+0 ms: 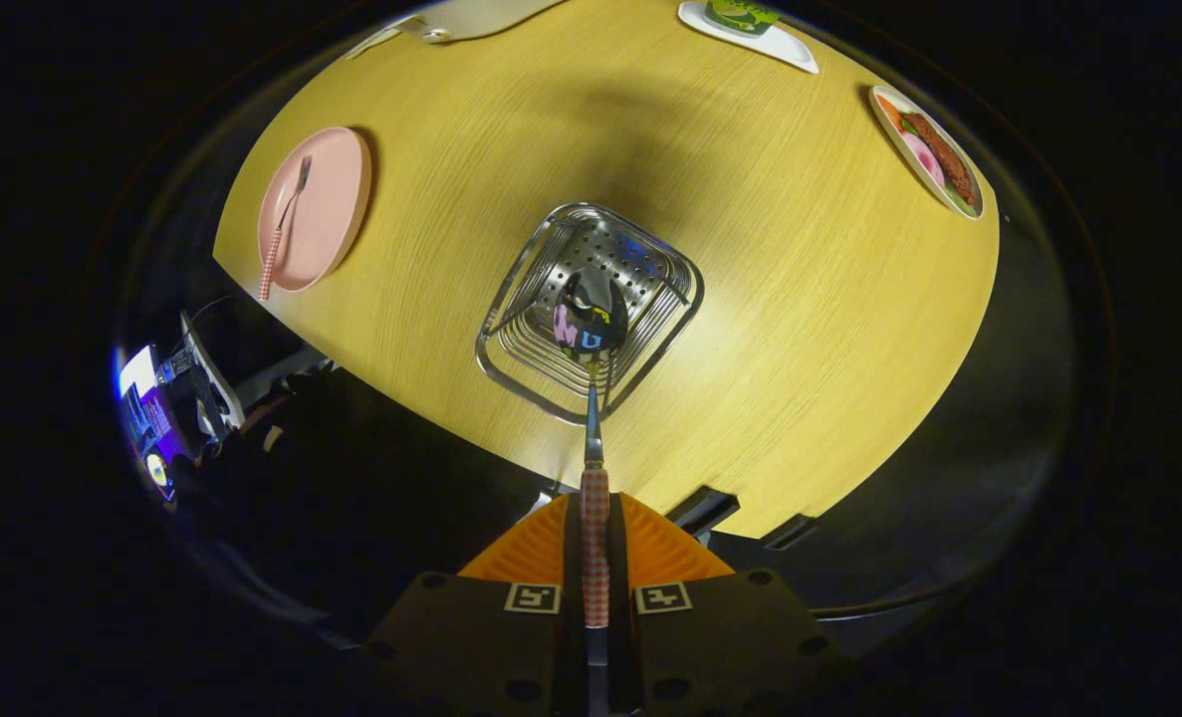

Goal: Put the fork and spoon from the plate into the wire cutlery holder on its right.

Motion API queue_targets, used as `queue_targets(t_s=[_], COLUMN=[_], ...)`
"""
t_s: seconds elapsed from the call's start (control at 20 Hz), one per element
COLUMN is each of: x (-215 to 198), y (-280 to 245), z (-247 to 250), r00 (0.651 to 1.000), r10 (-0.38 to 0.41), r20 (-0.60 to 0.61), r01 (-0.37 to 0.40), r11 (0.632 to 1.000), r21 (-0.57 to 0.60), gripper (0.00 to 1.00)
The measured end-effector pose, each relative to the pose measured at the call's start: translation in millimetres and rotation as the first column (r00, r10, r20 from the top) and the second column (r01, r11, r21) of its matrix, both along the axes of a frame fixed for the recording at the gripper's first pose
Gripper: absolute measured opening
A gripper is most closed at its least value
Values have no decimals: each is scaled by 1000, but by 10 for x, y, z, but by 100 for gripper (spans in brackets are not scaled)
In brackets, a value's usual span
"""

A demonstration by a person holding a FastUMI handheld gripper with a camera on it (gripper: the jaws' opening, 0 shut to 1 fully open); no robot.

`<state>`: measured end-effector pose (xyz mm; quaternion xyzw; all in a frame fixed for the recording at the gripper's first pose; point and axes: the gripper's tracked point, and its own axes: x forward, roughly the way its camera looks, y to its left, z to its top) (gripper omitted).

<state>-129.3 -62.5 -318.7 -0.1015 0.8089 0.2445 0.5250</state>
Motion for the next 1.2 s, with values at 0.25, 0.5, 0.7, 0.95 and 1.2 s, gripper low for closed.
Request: queue_targets(t_s=[0.25, 0.5, 0.7, 0.95, 1.2], x=[60, 121, 212, 378, 464], y=[62, 125, 132, 274, 759], z=[-89, -88, -18, 324, 781], r00=[1000, 1000, 994, 956, 897], r10=[9, 0, -32, -173, -306], r20=[-21, 10, 103, 239, 318], r01=[-10, 0, 28, 135, 187], r11=[1000, 1000, 999, 977, 916], r21=[-18, 1, 40, 167, 354], gripper=[14, 17, 29, 42, 44])
